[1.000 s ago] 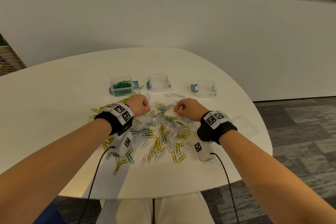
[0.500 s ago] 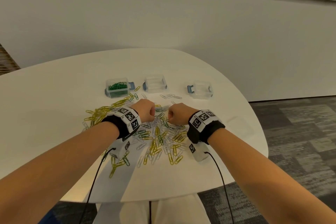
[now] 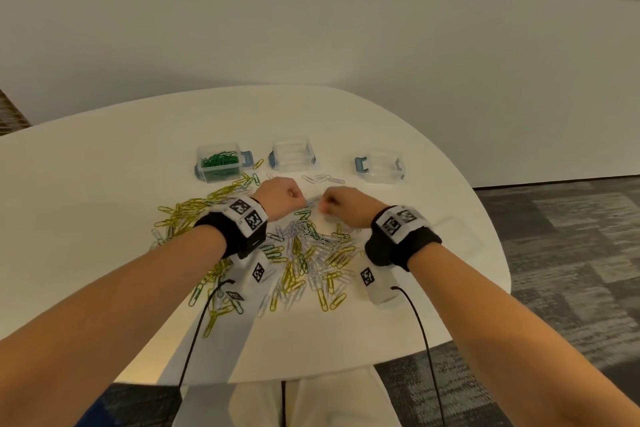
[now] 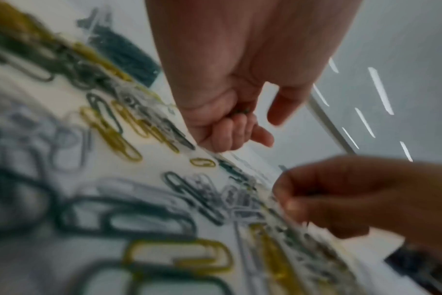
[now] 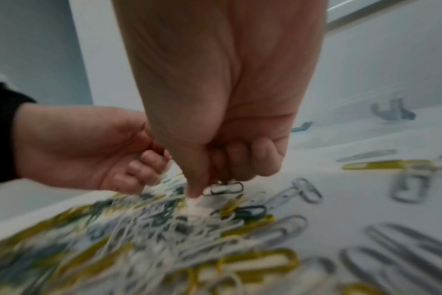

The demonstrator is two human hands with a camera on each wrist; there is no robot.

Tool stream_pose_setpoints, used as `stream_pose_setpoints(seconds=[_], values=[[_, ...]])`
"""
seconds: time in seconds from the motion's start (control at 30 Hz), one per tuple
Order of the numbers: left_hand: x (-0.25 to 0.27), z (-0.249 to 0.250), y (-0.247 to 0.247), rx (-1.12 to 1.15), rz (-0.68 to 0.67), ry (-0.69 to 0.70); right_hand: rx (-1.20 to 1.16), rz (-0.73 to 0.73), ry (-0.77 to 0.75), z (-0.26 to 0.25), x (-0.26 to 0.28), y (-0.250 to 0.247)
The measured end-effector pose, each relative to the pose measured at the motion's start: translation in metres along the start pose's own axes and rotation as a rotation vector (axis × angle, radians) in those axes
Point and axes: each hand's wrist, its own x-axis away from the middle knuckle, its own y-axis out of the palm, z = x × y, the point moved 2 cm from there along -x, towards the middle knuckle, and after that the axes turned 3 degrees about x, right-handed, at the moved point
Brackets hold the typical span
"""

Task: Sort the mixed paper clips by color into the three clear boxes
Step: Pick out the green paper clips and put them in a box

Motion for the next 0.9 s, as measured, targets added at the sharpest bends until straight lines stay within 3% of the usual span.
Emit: stream_pose_setpoints(seconds=[0.07, 0.13, 0.17, 0.23, 0.33, 0.43, 0.53, 0.67, 0.8, 0.9], values=[[0.001, 0.002, 0.003, -0.233, -0.028, 0.102, -0.647, 0.055, 0.032, 0.012, 0.005, -0.009], [0.0, 0.003, 0.007, -0.296, -0.044, 0.135, -1.339, -0.027, 0.019, 0.021, 0.012, -0.013], [0.0, 0.004, 0.008, -0.307, -0.048, 0.137, -1.553, -0.076, 0.025, 0.025, 0.015, -0.014], [-0.001, 0.008, 0.01, -0.324, -0.068, 0.135, -1.717, -0.122, 0.066, 0.031, 0.021, -0.013], [0.0, 0.009, 0.012, -0.329, -0.086, 0.142, -1.496, -0.108, 0.199, 0.034, 0.027, -0.009], [0.0, 0.007, 0.011, -0.298, -0.08, 0.143, -0.81, -0.01, 0.249, 0.033, 0.028, -0.005], [0.002, 0.006, 0.008, -0.227, -0.037, 0.162, -0.219, 0.011, 0.129, 0.023, 0.028, -0.003], [0.007, 0.003, 0.009, -0.278, -0.105, 0.194, -0.058, -0.006, 0.094, 0.027, 0.033, -0.001], [0.012, -0.001, -0.001, -0.223, -0.067, 0.182, -0.055, 0.056, 0.151, 0.043, 0.039, -0.011], [0.015, 0.005, 0.0, -0.2, -0.03, 0.175, -0.031, 0.063, 0.11, 0.041, 0.041, -0.013]])
